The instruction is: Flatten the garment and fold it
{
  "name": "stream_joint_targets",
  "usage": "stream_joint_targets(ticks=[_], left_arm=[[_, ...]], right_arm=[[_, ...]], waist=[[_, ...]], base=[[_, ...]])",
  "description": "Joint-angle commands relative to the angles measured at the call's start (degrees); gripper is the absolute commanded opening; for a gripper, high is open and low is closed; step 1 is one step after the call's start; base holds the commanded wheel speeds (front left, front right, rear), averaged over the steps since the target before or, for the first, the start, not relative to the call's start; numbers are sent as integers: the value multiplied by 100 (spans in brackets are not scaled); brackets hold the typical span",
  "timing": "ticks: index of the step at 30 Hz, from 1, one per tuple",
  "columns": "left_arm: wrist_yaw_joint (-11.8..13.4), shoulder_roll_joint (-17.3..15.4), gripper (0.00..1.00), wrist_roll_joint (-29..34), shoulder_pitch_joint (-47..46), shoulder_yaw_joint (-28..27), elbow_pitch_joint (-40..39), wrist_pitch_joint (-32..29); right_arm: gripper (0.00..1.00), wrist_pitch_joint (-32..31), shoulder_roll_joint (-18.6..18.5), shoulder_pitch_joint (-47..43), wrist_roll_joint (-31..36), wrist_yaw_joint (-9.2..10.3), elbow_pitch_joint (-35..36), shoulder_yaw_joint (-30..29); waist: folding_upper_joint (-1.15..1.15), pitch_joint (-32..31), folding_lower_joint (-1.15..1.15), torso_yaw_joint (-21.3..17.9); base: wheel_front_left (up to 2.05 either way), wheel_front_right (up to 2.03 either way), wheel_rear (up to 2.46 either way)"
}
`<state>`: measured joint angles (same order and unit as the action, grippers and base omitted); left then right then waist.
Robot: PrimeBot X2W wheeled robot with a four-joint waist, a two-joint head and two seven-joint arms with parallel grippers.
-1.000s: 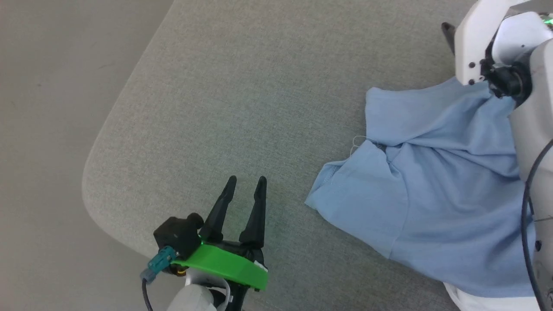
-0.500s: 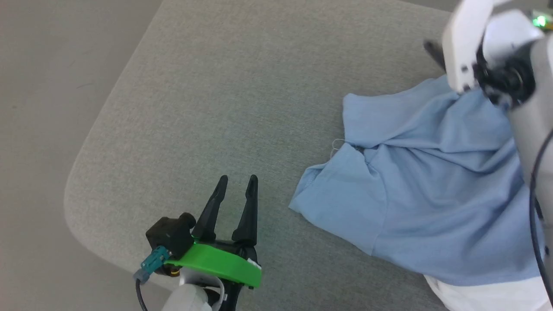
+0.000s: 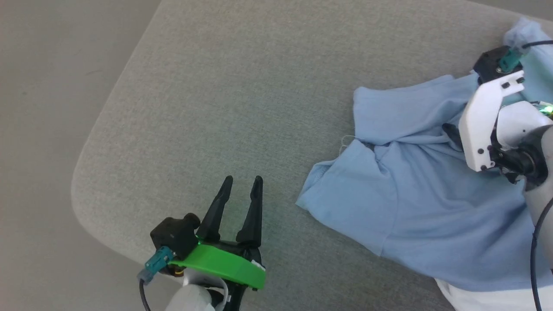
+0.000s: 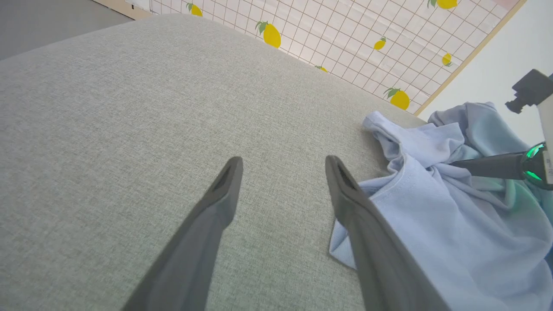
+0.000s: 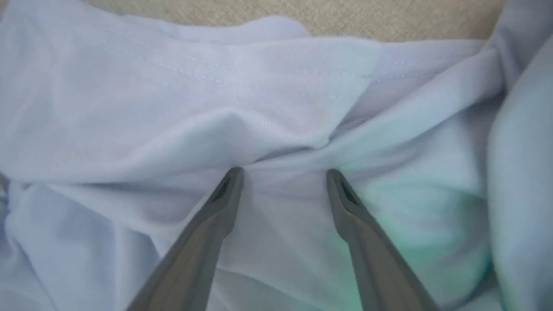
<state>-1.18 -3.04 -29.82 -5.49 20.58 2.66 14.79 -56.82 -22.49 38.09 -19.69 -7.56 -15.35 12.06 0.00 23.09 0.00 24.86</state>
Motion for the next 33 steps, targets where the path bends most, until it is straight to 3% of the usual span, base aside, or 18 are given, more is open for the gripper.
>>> stream_joint_targets(ticks=[1,3,4,5,18,23,31,32,33], left_arm=[[-16,16,100,-20,-72,8,-6,21],[-14,16,100,-36,-97,22,-8,21],[-10,16,100,-40,-107,23,-6,21],[-5,16,100,-43,-112,21,-6,21],[-7,16,100,-73,-69,89,49,21],[-19,16,100,-91,-62,150,81,21],[-21,16,100,-133,6,263,136,21],[-12,16,100,-142,6,271,135,21],[0,16,100,-153,-1,274,131,21]], right_arm=[[100,65,15,-214,54,8,-40,50],[100,167,7,-284,117,8,-81,77],[29,241,-1,-295,152,8,-106,92],[0,320,2,-288,173,8,-118,89],[0,1119,36,796,324,8,-107,47],[0,1542,139,1225,753,8,-664,-276],[0,2732,387,1447,1827,8,-1978,-1002],[40,2774,462,1465,1913,8,-2147,-1082],[100,2804,545,1494,1977,8,-2282,-1160]], waist=[[0,84,0,93],[0,111,0,131],[0,119,0,146],[0,122,0,155],[0,-81,0,156],[0,-59,0,332],[0,-28,0,620],[0,-20,0,626],[0,-5,0,619]], base=[[0,0,0],[0,0,0],[0,0,0],[0,0,0],[0,0,0],[0,0,0],[0,0,0],[0,0,0],[0,0,0]])
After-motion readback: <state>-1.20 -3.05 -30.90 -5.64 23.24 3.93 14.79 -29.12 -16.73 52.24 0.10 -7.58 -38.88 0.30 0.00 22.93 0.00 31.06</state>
